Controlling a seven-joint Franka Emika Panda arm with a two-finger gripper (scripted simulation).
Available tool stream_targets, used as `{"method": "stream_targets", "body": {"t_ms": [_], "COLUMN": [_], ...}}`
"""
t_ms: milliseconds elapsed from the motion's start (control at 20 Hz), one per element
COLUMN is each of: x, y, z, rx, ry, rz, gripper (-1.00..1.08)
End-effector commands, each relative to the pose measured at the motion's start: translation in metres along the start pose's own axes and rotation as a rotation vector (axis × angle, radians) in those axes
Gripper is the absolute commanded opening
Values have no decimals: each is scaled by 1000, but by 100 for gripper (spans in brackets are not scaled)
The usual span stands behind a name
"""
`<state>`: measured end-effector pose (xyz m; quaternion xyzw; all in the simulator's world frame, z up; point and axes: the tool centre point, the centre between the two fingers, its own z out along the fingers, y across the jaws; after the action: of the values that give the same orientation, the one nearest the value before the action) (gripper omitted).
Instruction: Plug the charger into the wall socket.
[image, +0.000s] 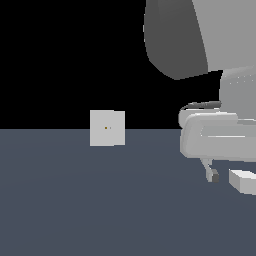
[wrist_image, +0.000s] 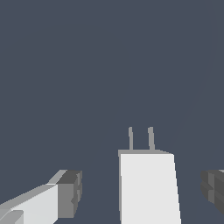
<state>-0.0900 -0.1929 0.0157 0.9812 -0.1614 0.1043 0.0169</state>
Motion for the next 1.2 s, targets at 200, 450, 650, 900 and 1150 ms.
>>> {"method": "stream_targets", "body": {"t_ms": [200,450,650,900,1150], "x": [0,0,0,6,19], "y": [0,0,0,-15,-56], "z": [4,4,4,-1,-14], "rx": [0,0,0,8,28], "ry": [2,2,2,2,2], "rz": [0,0,-1,-39,-141], "gripper": [-100,-100,-100,-100,-100]}}
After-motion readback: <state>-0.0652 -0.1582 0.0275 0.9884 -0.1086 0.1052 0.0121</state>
